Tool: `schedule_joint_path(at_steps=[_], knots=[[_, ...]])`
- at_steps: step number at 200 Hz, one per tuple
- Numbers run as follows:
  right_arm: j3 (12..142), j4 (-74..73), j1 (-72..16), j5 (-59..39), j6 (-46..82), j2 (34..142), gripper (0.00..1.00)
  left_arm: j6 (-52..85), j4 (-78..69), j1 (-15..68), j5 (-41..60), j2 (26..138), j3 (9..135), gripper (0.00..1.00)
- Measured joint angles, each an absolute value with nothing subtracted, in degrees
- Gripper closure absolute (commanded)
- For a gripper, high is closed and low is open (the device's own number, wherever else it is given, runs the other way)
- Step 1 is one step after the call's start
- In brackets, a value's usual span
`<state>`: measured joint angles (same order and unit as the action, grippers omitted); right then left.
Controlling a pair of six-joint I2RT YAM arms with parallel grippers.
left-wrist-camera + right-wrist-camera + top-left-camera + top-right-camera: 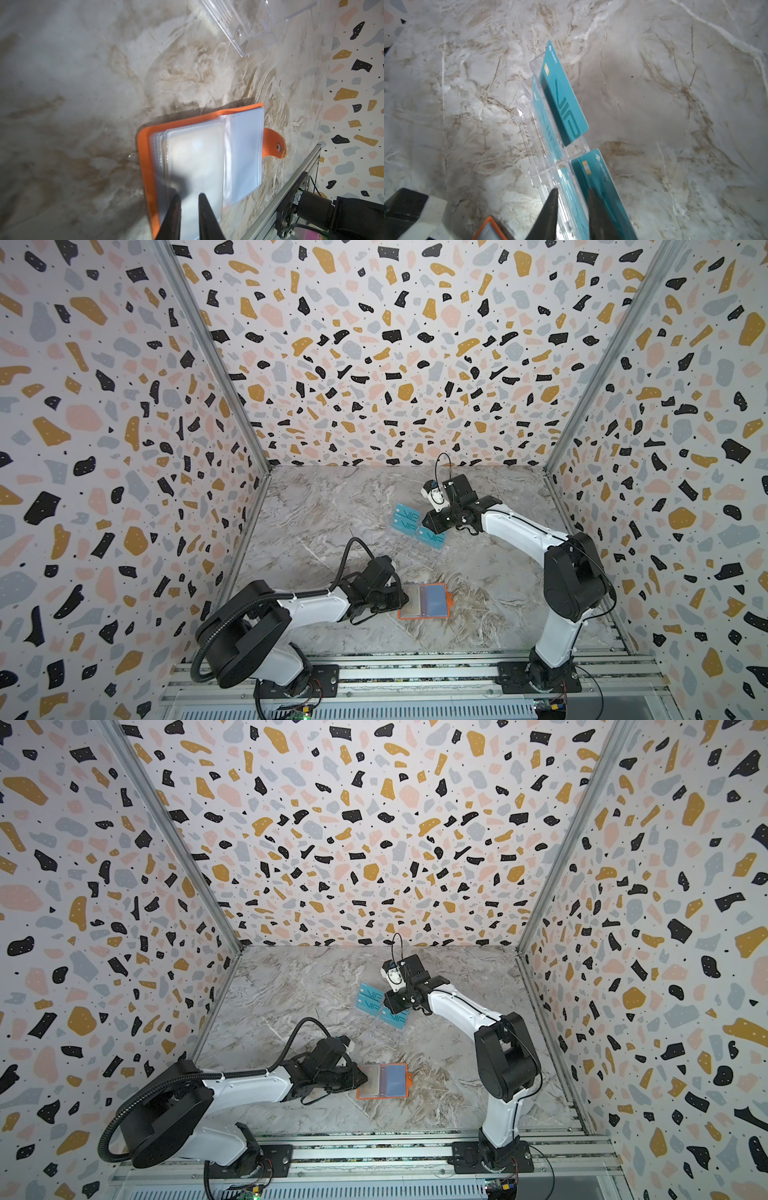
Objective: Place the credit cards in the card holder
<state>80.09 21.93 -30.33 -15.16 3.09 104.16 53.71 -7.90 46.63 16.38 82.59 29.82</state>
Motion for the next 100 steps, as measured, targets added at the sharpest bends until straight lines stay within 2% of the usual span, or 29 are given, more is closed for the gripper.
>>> schedule_joint_path(at_steps=[71, 100], knots=[[80.75, 23.97, -30.22, -14.81, 0.64, 105.84, 0.71, 54.19, -9.13, 46.63, 16.64, 82.63, 29.32, 0.8], [80.75, 24.34, -30.24, -15.33, 0.21, 106.15, 0.77, 54.19, -9.17, 46.63, 16.64, 82.72, 29.32, 0.8]])
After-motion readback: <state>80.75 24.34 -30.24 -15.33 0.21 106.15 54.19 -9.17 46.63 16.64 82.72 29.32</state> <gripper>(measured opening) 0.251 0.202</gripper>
